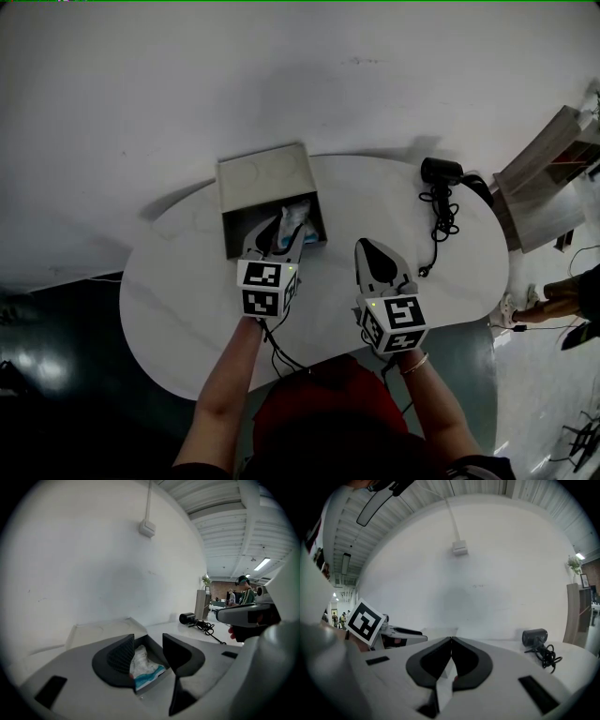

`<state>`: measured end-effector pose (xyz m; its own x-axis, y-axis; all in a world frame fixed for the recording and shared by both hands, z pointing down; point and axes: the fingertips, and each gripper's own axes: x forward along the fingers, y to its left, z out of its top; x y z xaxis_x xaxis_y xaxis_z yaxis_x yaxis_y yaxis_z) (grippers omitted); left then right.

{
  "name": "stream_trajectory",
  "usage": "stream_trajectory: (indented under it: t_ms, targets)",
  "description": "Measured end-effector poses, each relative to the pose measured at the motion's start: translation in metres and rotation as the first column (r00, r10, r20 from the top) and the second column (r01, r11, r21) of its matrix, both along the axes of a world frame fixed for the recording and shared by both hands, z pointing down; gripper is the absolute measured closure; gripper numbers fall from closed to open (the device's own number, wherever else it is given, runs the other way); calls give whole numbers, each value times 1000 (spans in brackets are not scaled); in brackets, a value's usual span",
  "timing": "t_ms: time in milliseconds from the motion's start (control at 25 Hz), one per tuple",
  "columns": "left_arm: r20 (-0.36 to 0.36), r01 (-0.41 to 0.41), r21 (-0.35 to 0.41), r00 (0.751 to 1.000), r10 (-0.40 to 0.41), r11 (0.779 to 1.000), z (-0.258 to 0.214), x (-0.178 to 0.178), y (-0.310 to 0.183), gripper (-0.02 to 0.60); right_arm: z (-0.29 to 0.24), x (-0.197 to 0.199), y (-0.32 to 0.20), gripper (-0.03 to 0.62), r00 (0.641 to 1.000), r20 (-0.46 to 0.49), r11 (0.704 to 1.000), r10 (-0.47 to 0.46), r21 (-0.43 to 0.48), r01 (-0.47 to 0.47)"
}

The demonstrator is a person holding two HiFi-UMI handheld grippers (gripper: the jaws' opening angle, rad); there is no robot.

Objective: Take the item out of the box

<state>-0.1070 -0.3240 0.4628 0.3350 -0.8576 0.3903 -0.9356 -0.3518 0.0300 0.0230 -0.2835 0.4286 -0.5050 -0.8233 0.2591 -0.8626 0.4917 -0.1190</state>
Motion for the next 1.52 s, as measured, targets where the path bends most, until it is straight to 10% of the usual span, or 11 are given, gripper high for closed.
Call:
stream_trajectory:
  t_ms: [1520]
  targets:
    - [235,-60,-406,957,168,912,102,9,-54,356,38,5,-56,579,998,-15,994,-58,-89,56]
